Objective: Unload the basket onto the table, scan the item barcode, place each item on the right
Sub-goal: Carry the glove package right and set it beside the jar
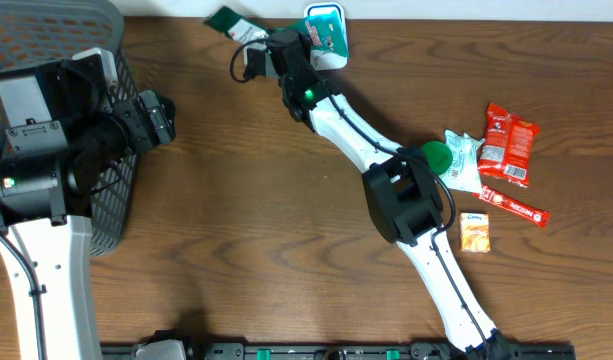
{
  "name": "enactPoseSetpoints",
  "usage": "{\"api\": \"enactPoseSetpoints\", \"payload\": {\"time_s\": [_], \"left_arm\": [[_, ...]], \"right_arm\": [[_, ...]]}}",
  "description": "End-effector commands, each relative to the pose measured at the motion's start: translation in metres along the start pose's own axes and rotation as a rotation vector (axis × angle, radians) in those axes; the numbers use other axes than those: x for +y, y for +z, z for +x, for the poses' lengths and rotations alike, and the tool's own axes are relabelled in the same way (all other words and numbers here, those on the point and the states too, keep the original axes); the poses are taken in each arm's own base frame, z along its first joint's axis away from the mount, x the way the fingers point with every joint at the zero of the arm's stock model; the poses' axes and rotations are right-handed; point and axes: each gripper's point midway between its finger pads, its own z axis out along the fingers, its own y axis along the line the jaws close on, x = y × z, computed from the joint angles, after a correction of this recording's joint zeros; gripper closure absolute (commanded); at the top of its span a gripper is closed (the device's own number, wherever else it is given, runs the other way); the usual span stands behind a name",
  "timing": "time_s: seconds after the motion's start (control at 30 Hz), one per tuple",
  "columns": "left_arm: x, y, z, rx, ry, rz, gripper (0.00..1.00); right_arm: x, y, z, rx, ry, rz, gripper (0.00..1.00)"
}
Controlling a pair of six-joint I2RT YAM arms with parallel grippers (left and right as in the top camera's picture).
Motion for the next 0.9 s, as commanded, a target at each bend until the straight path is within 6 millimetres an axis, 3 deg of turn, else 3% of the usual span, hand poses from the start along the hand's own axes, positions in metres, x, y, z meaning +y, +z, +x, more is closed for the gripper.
{"api": "enactPoseSetpoints", "payload": {"time_s": [0.0, 0.1, 0.17, 0.23, 0.3, 0.4, 0.5, 0.53, 0.63, 0.67, 0.77, 0.87], "left_arm": [[-0.001, -0.005, -0.005, -0.017, 0.010, 0.000, 0.11], [-0.001, -0.005, -0.005, -0.017, 0.010, 0.000, 0.10], [-0.001, -0.005, -0.005, -0.017, 0.010, 0.000, 0.11], [-0.001, -0.005, -0.005, -0.017, 0.010, 0.000, 0.11], [-0.001, -0.005, -0.005, -0.017, 0.010, 0.000, 0.11], [-0.001, -0.005, -0.005, -0.017, 0.010, 0.000, 0.11], [-0.001, -0.005, -0.005, -0.017, 0.010, 0.000, 0.11], [-0.001, -0.005, -0.005, -0.017, 0.010, 0.000, 0.10], [-0.001, -0.005, -0.005, -0.017, 0.010, 0.000, 0.11], [-0.001, -0.005, -0.005, -0.017, 0.010, 0.000, 0.11], [-0.001, -0.005, -0.005, -0.017, 0.010, 0.000, 0.11], [-0.001, -0.005, -0.005, -0.017, 0.010, 0.000, 0.11]], "right_arm": [[-0.063, -0.028, -0.017, -0.100, 0.187, 0.059, 0.99], [-0.127, -0.077, -0.023, -0.195, 0.378, 0.041, 0.99], [-0.165, -0.123, -0.014, -0.227, 0.554, -0.025, 0.99], [-0.187, -0.169, 0.014, -0.166, 0.753, -0.104, 0.99], [-0.187, -0.199, 0.040, -0.091, 0.860, -0.182, 0.99], [-0.165, -0.248, 0.105, 0.110, 0.994, -0.349, 0.99], [-0.114, -0.290, 0.195, 0.413, 1.084, -0.569, 0.99], [-0.103, -0.295, 0.215, 0.485, 1.107, -0.608, 0.99], [-0.076, -0.302, 0.265, 0.640, 1.194, -0.693, 0.99], [-0.062, -0.298, 0.289, 0.689, 1.256, -0.727, 0.99], [-0.025, -0.287, 0.335, 0.785, 1.351, -0.764, 0.99], [0.002, -0.280, 0.358, 0.835, 1.392, -0.781, 0.99]]}}
